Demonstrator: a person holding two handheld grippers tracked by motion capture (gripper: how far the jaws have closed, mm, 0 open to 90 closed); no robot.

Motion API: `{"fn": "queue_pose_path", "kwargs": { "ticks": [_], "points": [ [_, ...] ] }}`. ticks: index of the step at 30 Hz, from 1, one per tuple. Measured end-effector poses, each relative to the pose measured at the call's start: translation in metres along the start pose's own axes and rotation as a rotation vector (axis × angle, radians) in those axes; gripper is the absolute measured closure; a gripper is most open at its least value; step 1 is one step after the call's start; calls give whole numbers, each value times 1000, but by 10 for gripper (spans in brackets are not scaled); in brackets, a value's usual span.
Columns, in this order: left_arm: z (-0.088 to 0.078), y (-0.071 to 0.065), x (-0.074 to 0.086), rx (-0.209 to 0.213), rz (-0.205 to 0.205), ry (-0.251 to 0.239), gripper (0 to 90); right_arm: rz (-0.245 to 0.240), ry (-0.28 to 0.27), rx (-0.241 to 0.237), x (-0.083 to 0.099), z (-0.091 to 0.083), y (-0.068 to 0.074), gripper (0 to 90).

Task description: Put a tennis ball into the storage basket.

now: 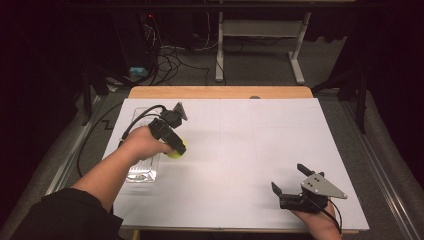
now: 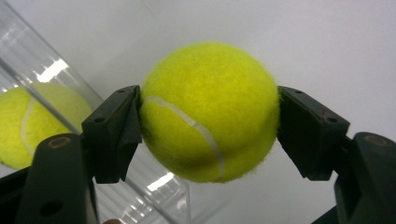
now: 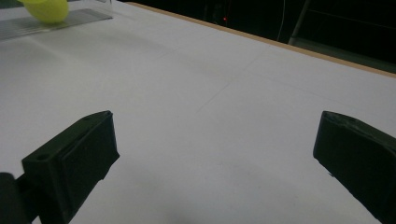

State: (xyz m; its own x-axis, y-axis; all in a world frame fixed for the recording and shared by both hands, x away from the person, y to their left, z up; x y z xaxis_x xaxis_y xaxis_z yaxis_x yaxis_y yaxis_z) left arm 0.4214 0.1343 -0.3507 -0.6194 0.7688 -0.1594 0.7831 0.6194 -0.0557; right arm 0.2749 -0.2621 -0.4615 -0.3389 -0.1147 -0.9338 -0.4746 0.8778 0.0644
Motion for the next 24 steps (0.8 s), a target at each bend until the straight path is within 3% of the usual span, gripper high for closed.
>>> {"fn": "queue_pose_path", "kwargs": {
  "ticks": [13, 24],
  "points": [
    [-39, 12, 26, -32, -40, -6, 271, 0, -1, 1, 0, 0, 0, 0],
    [-47, 22, 52, -51, -72, 6, 271, 3, 1, 4, 0, -1, 1, 0]
  ]
}}
Point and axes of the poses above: each handheld gripper's, and its own axes: z roughly forward along the jaws, x roughly out of its underside, y roughly to its left, the point moved 1 cm from there along z, roughly forward along the jaws, and after that the axes turned 11 degrees about z, right-handed, at the moved point
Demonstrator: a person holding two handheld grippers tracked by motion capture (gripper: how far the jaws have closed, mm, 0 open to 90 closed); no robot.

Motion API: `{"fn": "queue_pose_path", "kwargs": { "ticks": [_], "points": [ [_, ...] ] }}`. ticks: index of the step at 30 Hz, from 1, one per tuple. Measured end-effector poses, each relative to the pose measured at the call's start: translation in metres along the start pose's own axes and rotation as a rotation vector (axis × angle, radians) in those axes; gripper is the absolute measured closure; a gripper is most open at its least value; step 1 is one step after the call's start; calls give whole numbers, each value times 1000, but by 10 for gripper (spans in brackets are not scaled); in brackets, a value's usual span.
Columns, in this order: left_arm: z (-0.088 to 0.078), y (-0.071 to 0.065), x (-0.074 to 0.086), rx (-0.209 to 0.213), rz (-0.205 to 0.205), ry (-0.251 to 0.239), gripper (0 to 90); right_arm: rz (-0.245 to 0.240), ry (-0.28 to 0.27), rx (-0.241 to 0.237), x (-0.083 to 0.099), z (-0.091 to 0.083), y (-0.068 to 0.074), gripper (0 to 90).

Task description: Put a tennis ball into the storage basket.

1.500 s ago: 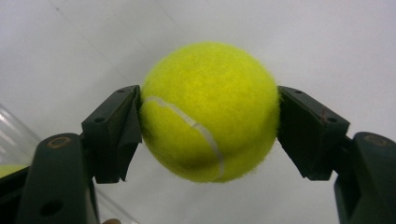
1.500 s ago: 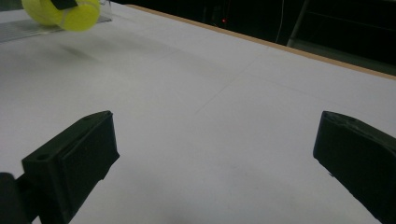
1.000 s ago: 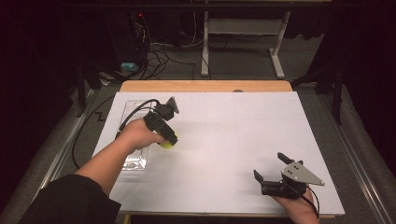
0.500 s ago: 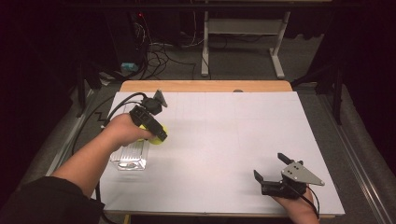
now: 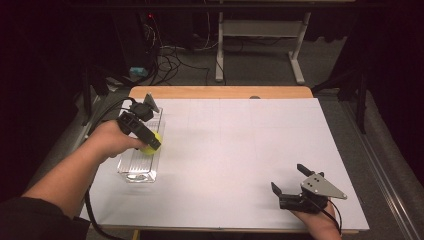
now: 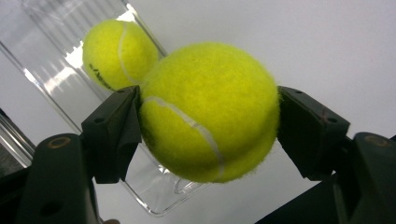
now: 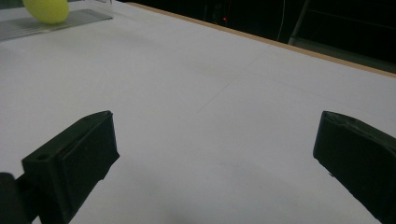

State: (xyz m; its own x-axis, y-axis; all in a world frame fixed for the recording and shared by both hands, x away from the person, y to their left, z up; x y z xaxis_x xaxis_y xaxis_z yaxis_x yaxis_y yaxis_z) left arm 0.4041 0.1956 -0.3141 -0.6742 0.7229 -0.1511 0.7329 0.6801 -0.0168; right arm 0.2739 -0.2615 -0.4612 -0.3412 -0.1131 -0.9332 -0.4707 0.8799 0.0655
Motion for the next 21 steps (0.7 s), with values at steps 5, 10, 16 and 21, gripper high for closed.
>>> {"fn": "queue_pose_path", "kwargs": {
  "ticks": [5, 10, 16, 21],
  "points": [
    [0, 5, 8, -4, -14, 0, 271, -3, -2, -3, 0, 0, 0, 0],
    [3, 8, 15, -10, -23, 6, 271, -5, -1, 0, 0, 0, 0, 0],
    [6, 13, 21, -25, -40, 14, 271, -2, 0, -2, 0, 0, 0, 0],
    [12, 16, 26, -22, -50, 21, 270, -2, 0, -2, 0, 1, 0, 0]
  ]
}}
Point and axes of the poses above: each handheld gripper's, and its own axes: z roughly forward along the jaws, x roughly out of its underside, y roughly to its left, the point moved 1 cm from there along z, roughly forward along the jaws, and after that the axes turned 11 degrees about z, right-handed, at the moved point
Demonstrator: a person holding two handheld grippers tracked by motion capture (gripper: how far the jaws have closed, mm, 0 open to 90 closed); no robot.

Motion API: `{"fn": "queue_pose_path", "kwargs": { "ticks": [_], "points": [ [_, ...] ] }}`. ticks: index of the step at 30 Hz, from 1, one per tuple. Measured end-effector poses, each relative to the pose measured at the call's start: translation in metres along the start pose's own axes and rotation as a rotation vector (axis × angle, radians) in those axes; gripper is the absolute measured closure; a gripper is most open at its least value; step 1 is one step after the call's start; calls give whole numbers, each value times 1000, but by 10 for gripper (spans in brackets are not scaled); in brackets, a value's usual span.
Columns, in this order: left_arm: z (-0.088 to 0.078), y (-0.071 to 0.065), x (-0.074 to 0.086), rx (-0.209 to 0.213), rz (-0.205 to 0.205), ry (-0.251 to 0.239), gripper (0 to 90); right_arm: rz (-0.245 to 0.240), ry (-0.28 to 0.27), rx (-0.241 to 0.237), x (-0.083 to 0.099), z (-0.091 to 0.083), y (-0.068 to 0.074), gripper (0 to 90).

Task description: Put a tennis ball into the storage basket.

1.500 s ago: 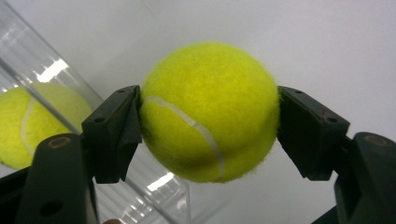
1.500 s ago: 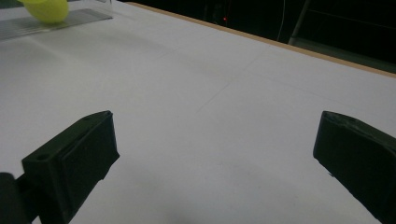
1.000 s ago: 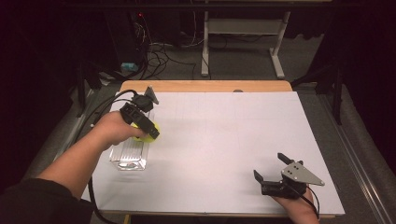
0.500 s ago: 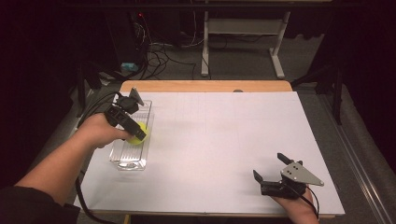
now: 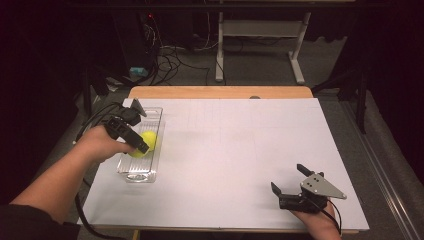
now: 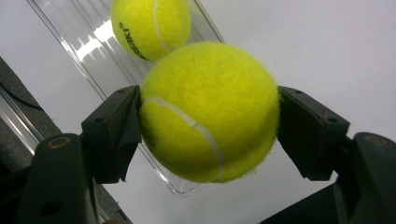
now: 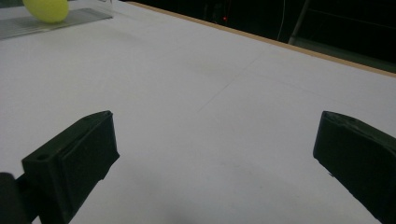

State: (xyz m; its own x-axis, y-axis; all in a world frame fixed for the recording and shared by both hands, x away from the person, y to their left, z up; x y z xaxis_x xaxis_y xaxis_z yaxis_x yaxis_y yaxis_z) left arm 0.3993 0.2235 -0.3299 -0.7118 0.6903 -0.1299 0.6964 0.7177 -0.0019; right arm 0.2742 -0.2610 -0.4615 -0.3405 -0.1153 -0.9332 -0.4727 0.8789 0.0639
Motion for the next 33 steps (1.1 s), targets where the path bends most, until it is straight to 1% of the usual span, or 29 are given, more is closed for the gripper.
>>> {"fn": "queue_pose_path", "kwargs": {
  "ticks": [3, 11, 16, 18, 21, 22, 25, 31, 32, 33],
  "points": [
    [7, 1, 2, -8, -4, 6, 270, -4, 1, -1, 0, 0, 0, 0],
    [25, 5, 6, 0, -15, 33, 270, -1, 2, -1, 0, 0, 0, 0],
    [35, 5, 7, -4, -14, 46, 269, -1, 2, 0, 0, 0, 0, 0],
    [39, 5, 8, -12, -17, 49, 269, -1, 2, 0, 1, 0, 0, 0],
    [44, 5, 9, -5, -19, 56, 268, 0, 1, 1, 1, 0, 0, 0],
    [45, 5, 9, -6, -18, 62, 268, -1, 2, 1, 1, 0, 0, 0],
    [46, 5, 9, -13, -16, 58, 267, -3, 1, 0, 1, 1, 0, 0],
    [46, 5, 8, -8, -19, 57, 262, -3, 1, -1, 1, 1, 0, 0],
    [45, 5, 8, -9, -14, 43, 246, 2, 1, 1, 1, 0, 0, 0],
    [43, 5, 7, -12, -15, 39, 170, 0, 1, 0, 1, 0, 0, 0]
  ]
}}
Point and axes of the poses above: each handheld gripper's, and its own axes: z roughly forward along the jaws, x roughly out of its underside, y roughly to its left, the point moved 1 cm from there along z, roughly forward along the jaws, and after that the axes turned 11 degrees about z, right-handed, at the moved point
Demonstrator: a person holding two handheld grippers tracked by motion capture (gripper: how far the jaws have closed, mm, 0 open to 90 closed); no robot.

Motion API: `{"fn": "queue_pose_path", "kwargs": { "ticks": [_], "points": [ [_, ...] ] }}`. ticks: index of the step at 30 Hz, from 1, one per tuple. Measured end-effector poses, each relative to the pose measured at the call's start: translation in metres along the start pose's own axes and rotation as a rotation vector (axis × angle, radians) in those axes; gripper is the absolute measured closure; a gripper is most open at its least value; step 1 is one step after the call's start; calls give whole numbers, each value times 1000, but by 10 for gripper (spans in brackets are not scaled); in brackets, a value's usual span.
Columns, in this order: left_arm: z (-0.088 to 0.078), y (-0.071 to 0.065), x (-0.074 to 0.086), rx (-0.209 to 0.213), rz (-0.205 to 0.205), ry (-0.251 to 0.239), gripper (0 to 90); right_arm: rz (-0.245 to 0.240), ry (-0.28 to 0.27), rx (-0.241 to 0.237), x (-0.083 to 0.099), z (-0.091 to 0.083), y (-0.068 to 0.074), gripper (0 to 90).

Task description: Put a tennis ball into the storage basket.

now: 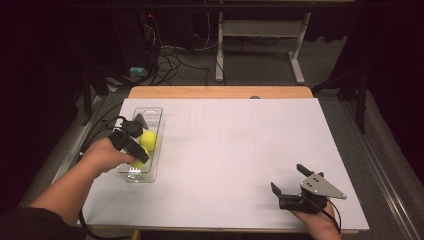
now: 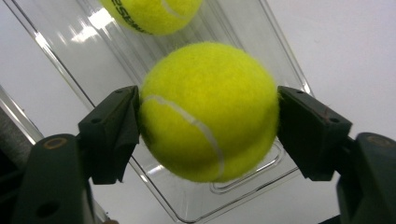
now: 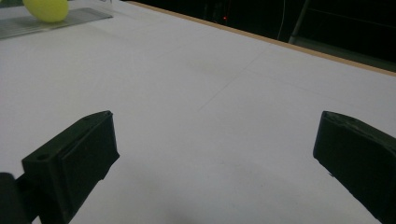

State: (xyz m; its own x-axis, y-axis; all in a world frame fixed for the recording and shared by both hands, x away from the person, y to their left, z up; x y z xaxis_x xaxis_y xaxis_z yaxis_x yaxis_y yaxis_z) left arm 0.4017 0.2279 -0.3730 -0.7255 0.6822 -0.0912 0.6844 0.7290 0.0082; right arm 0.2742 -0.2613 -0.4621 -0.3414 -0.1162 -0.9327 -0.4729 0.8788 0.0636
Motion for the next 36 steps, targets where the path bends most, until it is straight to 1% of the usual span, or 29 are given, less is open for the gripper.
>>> {"fn": "queue_pose_path", "kwargs": {
  "ticks": [1, 2, 3, 6, 7, 13, 18, 21, 23, 24, 28, 29, 31, 32, 34, 36],
  "points": [
    [-2, 0, -1, 1, -1, -9, 87, 0, -1, 0, 0, 0, 0, 0],
    [-4, 0, -1, 11, 3, -13, 49, -1, -1, 0, 0, 0, 0, 0],
    [-6, -1, -2, 11, 5, -20, 25, 1, 0, 0, 0, 0, 0, 0],
    [-8, -5, -4, 15, 20, -14, 5, -5, -2, -1, 0, 1, 0, 0],
    [-8, -7, -5, 15, 23, -21, 4, -3, 0, -2, 0, 1, 0, 0],
    [-6, -20, -16, 24, 59, -24, 4, 3, 0, 2, 0, 0, 0, 0],
    [-1, -35, -29, 28, 89, -36, 4, -4, -1, -2, 0, 1, 0, 0],
    [2, -45, -39, 40, 113, -43, 4, 1, 0, 0, 0, 0, 0, 0],
    [5, -52, -46, 57, 127, -44, 4, 1, -1, -1, 0, 0, 0, 0],
    [8, -58, -50, 62, 139, -48, 4, -1, -2, -1, 0, 0, 0, 0],
    [16, -73, -61, 78, 174, -50, 4, -2, -2, -1, 0, -1, -1, 0],
    [19, -77, -63, 75, 184, -50, 4, -2, -3, -1, 0, -1, -1, 0],
    [24, -83, -67, 82, 196, -56, 4, -3, -4, -1, -1, -1, -1, 0],
    [27, -87, -68, 82, 198, -70, 4, -5, -5, -1, -1, -1, -1, 0],
    [32, -92, -69, 82, 210, -76, 4, -3, -7, -2, -1, -1, -1, 0],
    [41, -99, -69, 51, 227, -95, 4, 0, -8, -3, -1, -2, -1, 0]
  ]
}}
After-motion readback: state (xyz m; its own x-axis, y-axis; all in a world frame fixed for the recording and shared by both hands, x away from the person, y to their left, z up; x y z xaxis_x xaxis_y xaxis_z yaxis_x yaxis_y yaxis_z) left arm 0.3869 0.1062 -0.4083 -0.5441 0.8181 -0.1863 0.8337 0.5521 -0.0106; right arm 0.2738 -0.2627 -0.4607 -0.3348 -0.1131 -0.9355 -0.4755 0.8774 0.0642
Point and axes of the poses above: each handheld gripper's, and its own axes: z roughly forward along the jaws, x roughly out of its underside, y roughly to its left, the point moved 1 cm from there along z, roughly forward along the jaws, and after that the axes turned 11 degrees about z, right-handed, at the moved point
